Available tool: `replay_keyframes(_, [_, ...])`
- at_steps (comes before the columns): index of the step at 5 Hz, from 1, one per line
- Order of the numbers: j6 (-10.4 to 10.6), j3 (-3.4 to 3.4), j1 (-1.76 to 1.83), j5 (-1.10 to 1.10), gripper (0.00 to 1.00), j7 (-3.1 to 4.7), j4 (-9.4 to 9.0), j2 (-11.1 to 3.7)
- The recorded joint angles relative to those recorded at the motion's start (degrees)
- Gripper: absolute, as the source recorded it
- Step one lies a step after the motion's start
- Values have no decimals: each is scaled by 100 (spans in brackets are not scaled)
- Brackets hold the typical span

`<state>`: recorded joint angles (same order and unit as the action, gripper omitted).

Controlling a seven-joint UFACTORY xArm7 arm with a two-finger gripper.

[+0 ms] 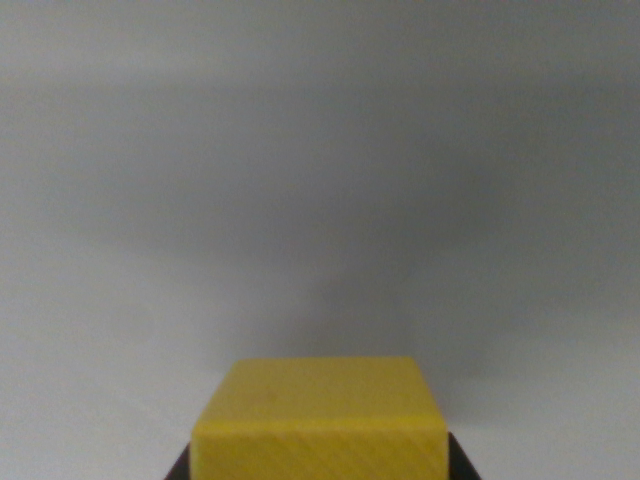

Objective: Pick yellow cube

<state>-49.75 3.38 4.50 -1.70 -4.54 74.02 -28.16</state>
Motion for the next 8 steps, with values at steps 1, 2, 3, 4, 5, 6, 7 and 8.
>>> replay_keyframes(1, [-184, 1, -1, -1, 100, -6, 117, 67])
replay_keyframes(2, [-184, 1, -1, -1, 100, -6, 117, 67])
replay_keyframes(3, [-400, 3, -3, -3, 100, -13, 255, 145])
replay_keyframes(4, [-400, 3, -3, -3, 100, -13, 255, 145])
replay_keyframes(5, [-635, 5, -5, -4, 100, -20, 405, 231])
replay_keyframes(6, [-635, 5, -5, -4, 100, -20, 405, 231])
replay_keyframes(7, [-889, 7, -7, -6, 100, -28, 567, 323])
replay_keyframes(8, [-889, 7, -7, -6, 100, -28, 567, 323])
